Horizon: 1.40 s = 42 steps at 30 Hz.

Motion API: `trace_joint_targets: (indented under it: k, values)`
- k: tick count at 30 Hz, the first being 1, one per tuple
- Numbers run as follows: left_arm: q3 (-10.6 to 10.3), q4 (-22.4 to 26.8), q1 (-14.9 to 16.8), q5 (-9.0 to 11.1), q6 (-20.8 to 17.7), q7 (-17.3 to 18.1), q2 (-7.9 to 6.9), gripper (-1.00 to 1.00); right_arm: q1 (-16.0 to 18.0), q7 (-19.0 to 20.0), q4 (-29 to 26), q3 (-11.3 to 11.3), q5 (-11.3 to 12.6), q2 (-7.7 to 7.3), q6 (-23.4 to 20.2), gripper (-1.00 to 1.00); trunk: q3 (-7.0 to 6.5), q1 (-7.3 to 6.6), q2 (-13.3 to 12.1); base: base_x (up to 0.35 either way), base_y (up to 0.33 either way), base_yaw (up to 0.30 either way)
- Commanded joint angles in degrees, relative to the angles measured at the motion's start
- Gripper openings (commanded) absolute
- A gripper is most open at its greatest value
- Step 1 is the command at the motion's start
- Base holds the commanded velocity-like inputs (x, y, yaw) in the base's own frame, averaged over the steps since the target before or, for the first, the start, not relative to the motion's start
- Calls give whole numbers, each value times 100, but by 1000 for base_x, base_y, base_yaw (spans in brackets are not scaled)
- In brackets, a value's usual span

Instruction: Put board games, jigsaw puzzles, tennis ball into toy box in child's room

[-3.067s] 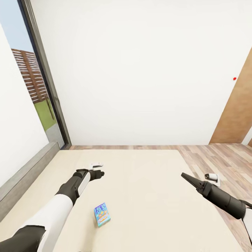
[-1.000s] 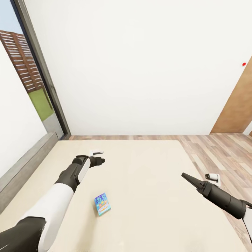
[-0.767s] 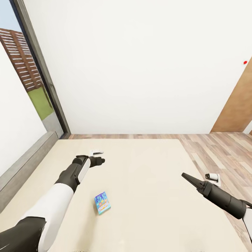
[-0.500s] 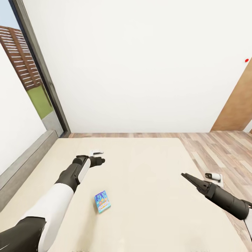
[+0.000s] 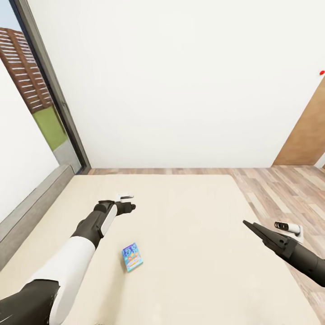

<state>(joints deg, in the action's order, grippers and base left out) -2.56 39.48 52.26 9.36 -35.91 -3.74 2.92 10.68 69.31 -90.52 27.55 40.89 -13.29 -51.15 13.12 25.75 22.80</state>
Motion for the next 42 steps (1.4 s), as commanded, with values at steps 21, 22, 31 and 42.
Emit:
trace_joint_targets:
  k: [21, 22, 31, 42]
  values:
    - [-17, 7, 4, 57, 26, -39, 6, 100, 4, 13, 1, 14, 7, 5, -18, 100, 206, 3, 12, 0, 0, 0]
    - [-17, 7, 4, 57, 38, -39, 6, 100, 4, 13, 1, 14, 7, 6, -18, 100, 215, 3, 12, 0, 0, 0]
    - [-17, -56, 2, 51, 138, -42, 7, 100, 4, 13, 7, 14, -1, 10, -15, 100, 298, 3, 12, 0, 0, 0]
    - [-17, -88, 3, 45, 323, -41, 7, 100, 4, 13, 8, 14, -34, 16, -10, 100, 400, 3, 12, 0, 0, 0]
